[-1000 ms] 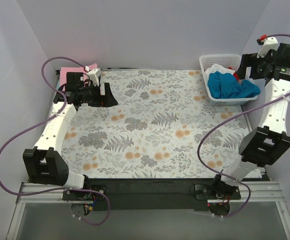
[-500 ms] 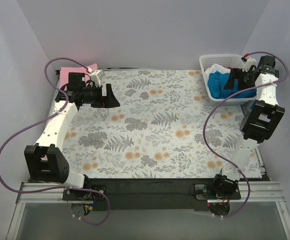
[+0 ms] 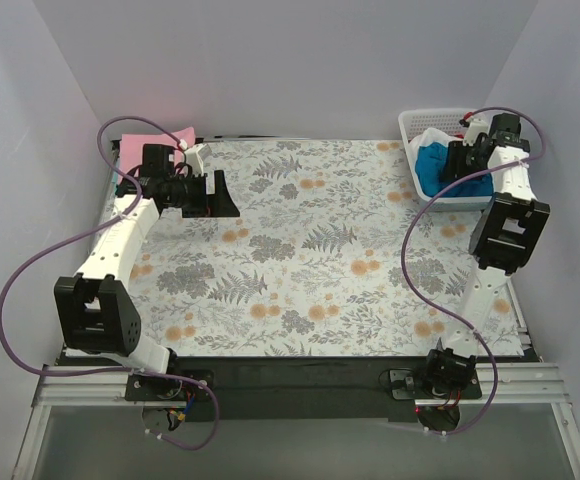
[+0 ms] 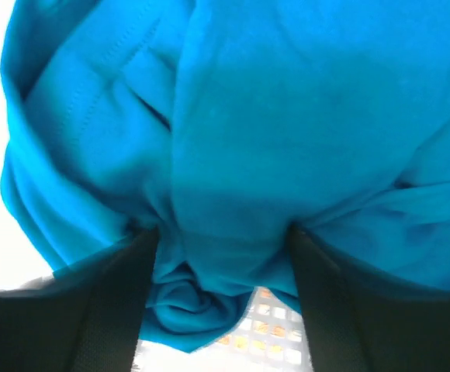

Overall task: Fold and stack the t-shirts
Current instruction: Grab the tshirt from the pile, then move the tshirt to the center of the board

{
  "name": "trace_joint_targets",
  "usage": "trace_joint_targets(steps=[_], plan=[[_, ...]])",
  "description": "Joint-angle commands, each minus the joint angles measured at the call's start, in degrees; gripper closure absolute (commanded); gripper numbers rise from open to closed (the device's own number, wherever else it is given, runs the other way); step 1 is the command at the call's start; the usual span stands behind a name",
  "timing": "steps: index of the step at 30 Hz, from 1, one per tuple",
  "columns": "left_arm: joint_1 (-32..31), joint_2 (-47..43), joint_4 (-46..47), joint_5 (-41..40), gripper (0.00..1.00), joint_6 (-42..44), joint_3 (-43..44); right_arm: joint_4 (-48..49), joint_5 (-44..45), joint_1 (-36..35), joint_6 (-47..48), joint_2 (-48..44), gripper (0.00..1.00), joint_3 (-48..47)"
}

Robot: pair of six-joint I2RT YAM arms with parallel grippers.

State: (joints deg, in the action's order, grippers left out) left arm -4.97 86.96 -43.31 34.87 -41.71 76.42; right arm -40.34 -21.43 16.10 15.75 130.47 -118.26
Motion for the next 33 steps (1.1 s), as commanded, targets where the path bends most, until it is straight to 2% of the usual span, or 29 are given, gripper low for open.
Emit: trace_joint_targets(steps=[1,3,4,8,13,18,23,26,27,28,30,33], plan=[[0.3,0.3,-0.4,0.3,0.14,0.3,3.2,1.2,-0.1,0.6,0.3,-2.6,0.52,0.2],[0.3,0.8,-0.4,1.0,0.14,0.1,3.8,0.9,-0.3,0.7,0.5,-3.3,0.86,0.4],[0.3,0.8,-0.5,1.2,0.14,0.0,4.0,0.8,0.2,0.7,0.5,-3.8,0.98,0.4],[0.3,-0.5,-0.6,1.2,0.14,0.4,4.4,0.5,-0.7,0.7,1.8,-9.9,0.99,2.4],[0.3,-2.0,-0.1,1.7,0.14,-0.5,3.6,0.9,-5.1,0.8,1.8,-22.0,0.99,2.9],[0.8,-2.3,1.0,2.7,0.14,-2.0,3.6,1.0,-10.7,0.7,-1.7,-28.9,0.99,-3.2],[2.9,-1.9,2.1,5.4,0.14,-4.5,4.4,2.7,-21.5,-0.5,-6.5,-32.2,0.99,-9.8],[4.9,-1.3,2.2,8.0,0.13,-5.7,5.4,9.8,-26.6,-2.3,-13.0,-36.3,0.99,-9.2],[4.9,-1.2,2.3,8.8,0.13,-5.8,5.5,15.6,-27.6,-3.0,-15.0,-37.2,0.99,-8.7],[7.6,-1.2,2.4,9.2,0.13,-6.2,5.8,18.3,-28.5,-3.8,-18.6,-38.3,0.99,-8.1],[8.8,-1.2,2.8,11.3,0.13,-7.0,6.3,27.0,-28.9,-6.4,-22.1,-40.9,0.99,-6.7],[11.0,-1.2,3.1,12.8,0.13,-7.7,7.1,33.8,-28.6,-10.2,-28.3,-42.1,0.99,-8.3]])
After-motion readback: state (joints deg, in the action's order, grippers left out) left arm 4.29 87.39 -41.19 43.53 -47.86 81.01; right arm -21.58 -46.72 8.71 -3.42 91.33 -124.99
